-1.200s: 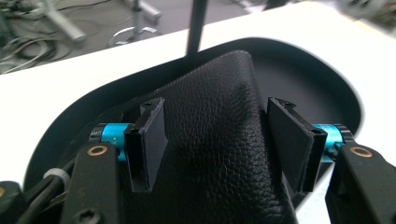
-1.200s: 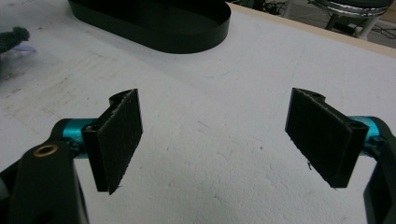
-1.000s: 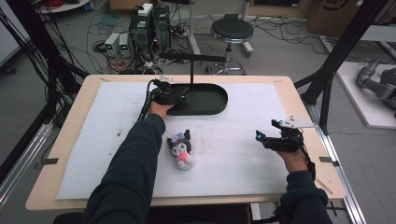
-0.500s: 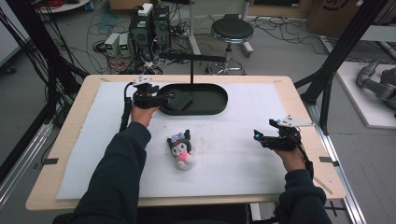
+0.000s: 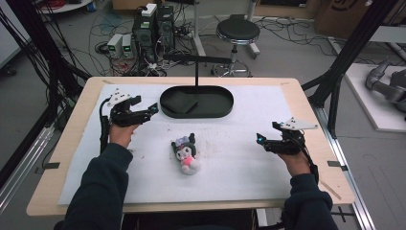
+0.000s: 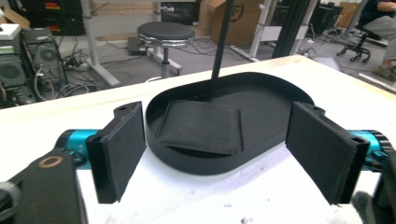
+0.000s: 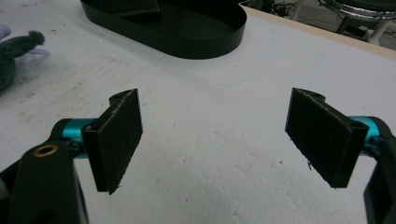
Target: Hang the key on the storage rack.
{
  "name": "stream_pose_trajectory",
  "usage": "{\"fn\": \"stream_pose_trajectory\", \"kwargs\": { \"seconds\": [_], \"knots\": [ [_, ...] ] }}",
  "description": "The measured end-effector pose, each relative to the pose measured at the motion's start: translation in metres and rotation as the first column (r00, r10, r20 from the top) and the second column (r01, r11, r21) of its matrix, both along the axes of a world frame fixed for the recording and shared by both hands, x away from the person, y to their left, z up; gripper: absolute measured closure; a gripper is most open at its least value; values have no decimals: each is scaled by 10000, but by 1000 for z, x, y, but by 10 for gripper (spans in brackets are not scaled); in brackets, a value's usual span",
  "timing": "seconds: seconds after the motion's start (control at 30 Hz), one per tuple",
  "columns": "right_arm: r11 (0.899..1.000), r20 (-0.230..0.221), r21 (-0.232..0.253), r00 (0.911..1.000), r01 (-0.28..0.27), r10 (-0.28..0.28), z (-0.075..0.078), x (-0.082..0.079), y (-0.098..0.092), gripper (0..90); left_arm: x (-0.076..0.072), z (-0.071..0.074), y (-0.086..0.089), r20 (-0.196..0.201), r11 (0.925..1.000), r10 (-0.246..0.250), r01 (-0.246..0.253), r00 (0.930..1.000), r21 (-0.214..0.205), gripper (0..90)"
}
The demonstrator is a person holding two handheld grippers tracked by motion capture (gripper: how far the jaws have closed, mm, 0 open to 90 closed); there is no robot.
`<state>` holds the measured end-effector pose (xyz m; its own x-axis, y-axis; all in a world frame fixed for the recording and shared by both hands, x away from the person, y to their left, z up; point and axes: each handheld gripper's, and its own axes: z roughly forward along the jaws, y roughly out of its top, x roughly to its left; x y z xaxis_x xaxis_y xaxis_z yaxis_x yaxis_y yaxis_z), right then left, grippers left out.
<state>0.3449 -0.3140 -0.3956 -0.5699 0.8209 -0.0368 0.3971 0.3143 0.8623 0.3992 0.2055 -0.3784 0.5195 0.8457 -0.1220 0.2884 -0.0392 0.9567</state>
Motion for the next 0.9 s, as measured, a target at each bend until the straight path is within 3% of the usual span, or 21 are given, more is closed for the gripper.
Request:
{"fn": "stream_pose_trajectory", "kwargs": {
  "seconds": [0.37, 0.6, 0.77, 0.9],
  "knots": [
    [9995, -83, 164, 9996, -276, 277, 2, -2, 15, 190, -36, -13, 22, 462, 9994, 288, -297, 9985, 182, 179],
    [9961, 46, 80, 9961, -881, 881, 6, -5, 41, 190, -54, -24, 33, 467, 9977, 575, -591, 9972, 328, 184],
    [9901, 128, 404, 9909, -1346, 1342, 11, -6, 58, 190, -62, -25, 41, 484, 9944, 760, -793, 9959, 699, 193],
    [9837, 42, 500, 9849, -1729, 1729, 12, -5, 79, 191, -64, -25, 48, 536, 9931, 869, -907, 9948, 744, 203]
  ]
}}
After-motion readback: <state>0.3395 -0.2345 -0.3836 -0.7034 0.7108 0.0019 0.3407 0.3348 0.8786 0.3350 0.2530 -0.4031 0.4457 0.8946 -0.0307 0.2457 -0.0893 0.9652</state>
